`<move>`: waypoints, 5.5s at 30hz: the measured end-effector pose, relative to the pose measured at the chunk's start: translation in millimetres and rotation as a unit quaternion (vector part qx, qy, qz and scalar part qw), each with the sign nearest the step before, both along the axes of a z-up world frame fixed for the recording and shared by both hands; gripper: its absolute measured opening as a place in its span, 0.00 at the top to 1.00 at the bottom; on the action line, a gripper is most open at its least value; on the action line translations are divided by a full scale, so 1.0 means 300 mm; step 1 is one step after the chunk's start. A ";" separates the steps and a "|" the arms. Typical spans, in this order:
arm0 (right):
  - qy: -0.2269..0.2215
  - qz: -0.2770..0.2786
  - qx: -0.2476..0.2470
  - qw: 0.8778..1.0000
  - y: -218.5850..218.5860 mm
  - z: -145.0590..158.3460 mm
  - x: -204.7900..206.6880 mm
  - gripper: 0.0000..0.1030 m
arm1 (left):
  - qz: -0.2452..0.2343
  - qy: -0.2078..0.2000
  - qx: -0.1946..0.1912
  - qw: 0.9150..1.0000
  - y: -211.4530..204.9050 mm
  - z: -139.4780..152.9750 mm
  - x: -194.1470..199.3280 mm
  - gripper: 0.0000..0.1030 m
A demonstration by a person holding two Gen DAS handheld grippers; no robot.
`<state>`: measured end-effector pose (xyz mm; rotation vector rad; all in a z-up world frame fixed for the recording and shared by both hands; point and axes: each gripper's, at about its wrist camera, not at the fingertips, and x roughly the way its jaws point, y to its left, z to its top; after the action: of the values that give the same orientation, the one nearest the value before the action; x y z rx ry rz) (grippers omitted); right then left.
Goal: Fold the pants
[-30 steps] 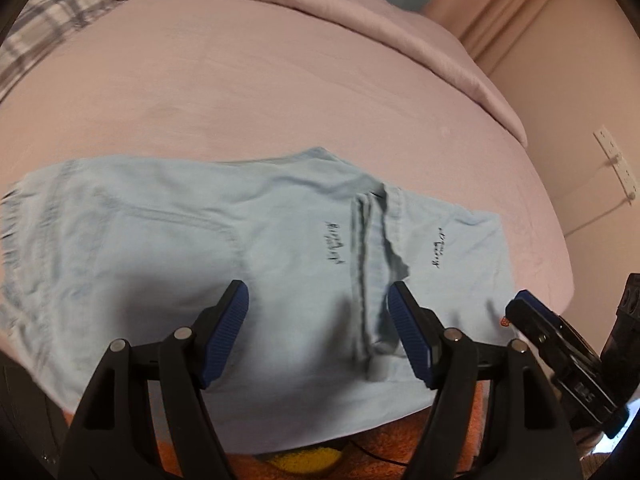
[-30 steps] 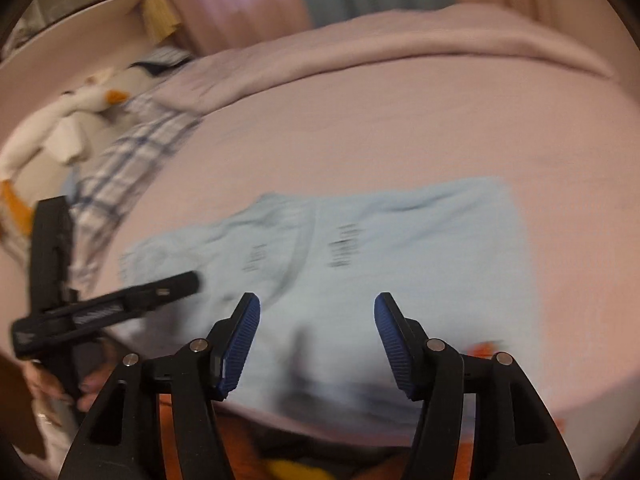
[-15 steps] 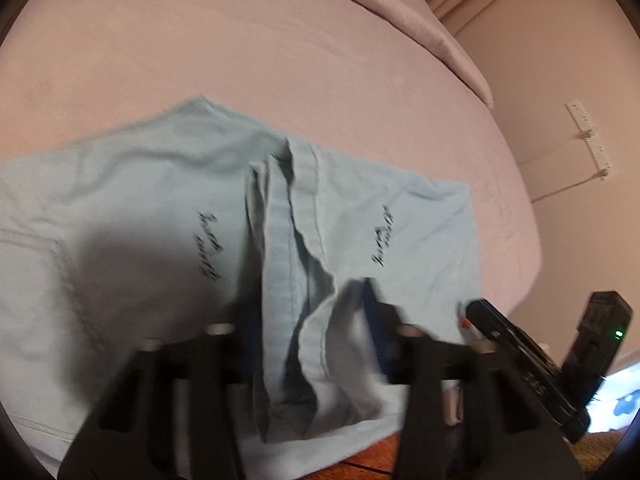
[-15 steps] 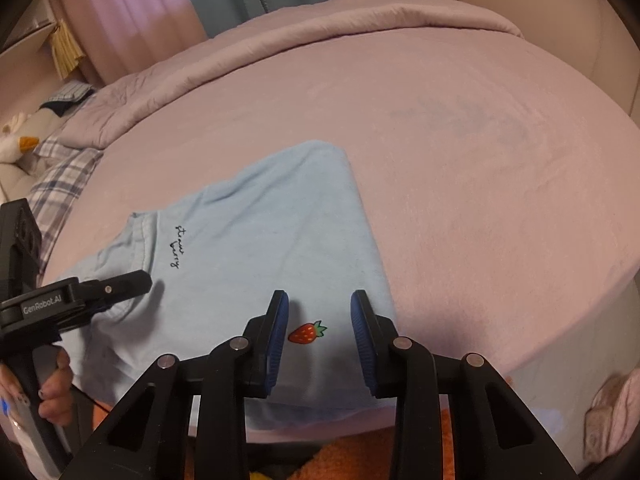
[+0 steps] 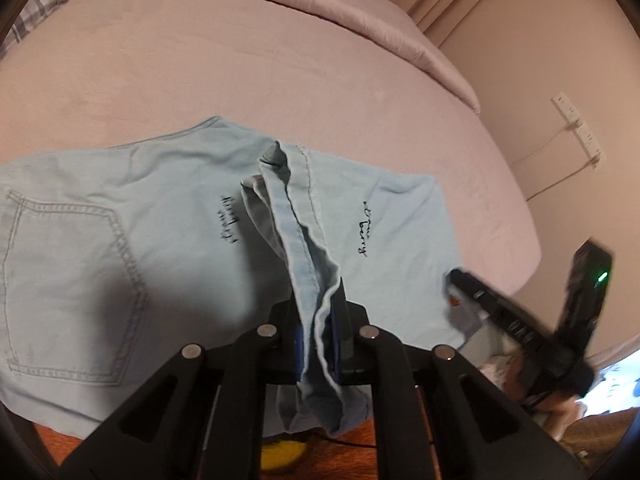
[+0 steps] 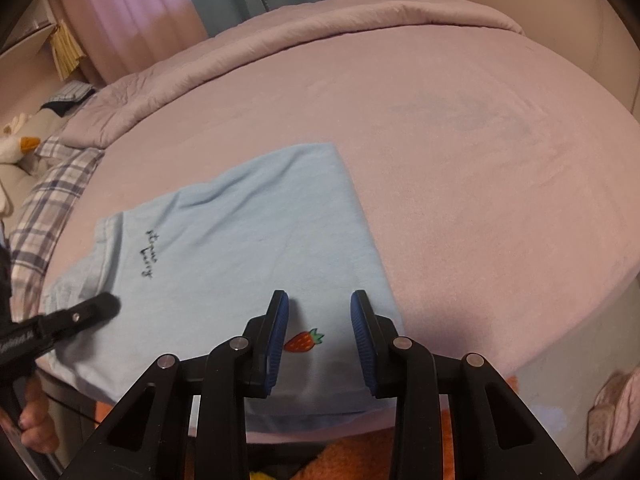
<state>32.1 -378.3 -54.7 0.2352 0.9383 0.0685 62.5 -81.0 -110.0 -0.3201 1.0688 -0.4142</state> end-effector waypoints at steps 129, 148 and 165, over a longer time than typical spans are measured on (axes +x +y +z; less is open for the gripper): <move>-0.053 0.025 0.071 0.996 0.012 0.057 -0.022 0.10 | 0.136 -0.013 -0.034 0.990 0.219 0.151 -0.190 0.30; -0.033 0.118 0.079 0.989 0.265 -0.033 0.099 0.64 | 0.167 -0.027 0.015 0.985 0.327 0.157 -0.148 0.42; -0.017 0.017 0.035 0.999 0.018 -0.063 0.111 0.65 | 0.048 0.001 0.059 0.997 0.030 -0.003 0.092 0.60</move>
<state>65.4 -372.9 -73.5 0.2818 0.9074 0.1363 90.2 -72.0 -110.8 -0.2661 1.0711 -0.2633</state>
